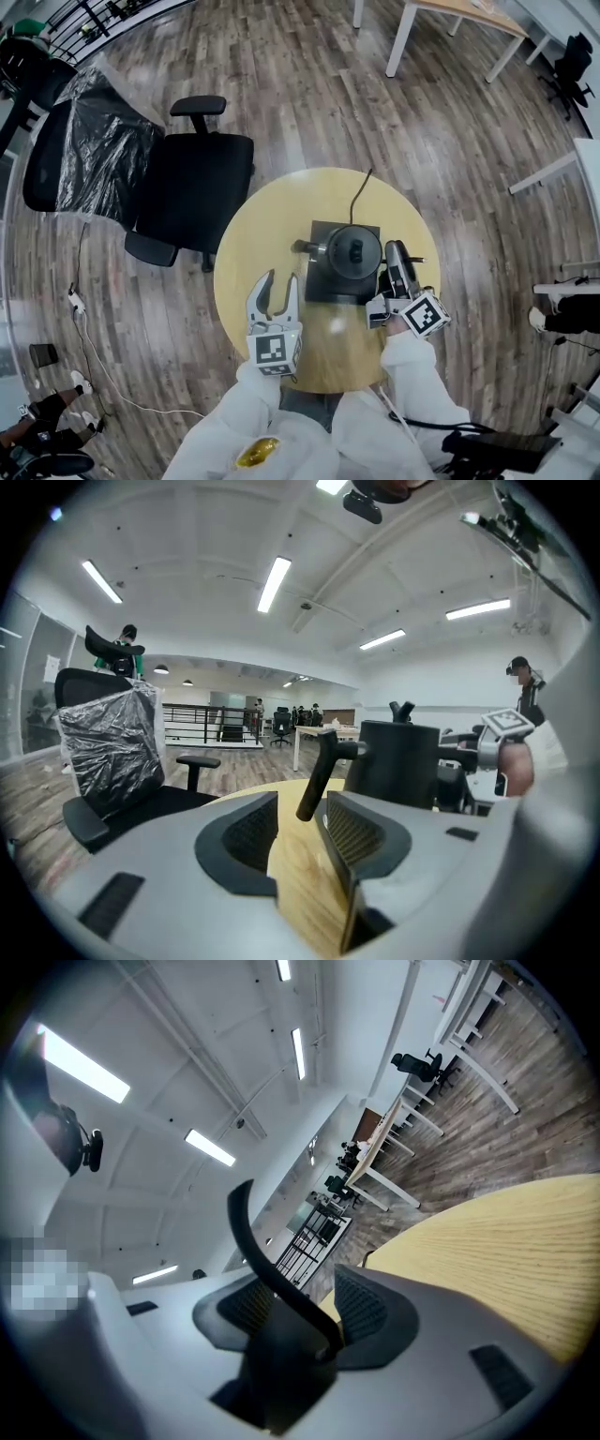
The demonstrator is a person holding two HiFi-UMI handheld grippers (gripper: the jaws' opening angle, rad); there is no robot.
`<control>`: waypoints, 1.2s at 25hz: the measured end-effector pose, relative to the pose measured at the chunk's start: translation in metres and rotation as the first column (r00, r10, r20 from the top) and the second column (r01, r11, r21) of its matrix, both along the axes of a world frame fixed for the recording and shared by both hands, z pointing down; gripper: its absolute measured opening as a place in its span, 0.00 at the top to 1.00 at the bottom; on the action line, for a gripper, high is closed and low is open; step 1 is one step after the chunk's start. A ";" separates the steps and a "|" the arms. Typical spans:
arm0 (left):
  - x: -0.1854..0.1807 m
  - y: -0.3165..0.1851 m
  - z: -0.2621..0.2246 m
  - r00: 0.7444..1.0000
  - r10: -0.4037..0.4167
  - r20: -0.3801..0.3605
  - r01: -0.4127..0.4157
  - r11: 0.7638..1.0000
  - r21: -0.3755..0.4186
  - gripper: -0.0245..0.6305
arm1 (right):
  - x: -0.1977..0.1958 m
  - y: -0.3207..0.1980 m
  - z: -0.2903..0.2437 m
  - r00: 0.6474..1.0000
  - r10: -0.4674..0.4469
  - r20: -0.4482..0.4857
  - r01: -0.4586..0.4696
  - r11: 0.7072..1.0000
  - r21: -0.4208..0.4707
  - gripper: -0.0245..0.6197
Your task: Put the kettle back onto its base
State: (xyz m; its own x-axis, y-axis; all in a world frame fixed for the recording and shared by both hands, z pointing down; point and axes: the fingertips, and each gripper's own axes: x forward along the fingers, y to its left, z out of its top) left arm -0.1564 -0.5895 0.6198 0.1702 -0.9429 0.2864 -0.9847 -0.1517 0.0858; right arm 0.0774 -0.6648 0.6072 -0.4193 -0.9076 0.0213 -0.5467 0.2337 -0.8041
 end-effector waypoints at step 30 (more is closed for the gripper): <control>0.105 0.193 -0.100 0.868 0.413 -0.277 -0.460 0.878 -0.131 0.96 | -0.087 0.268 -0.084 0.694 -0.311 -0.650 0.430 0.903 0.027 0.69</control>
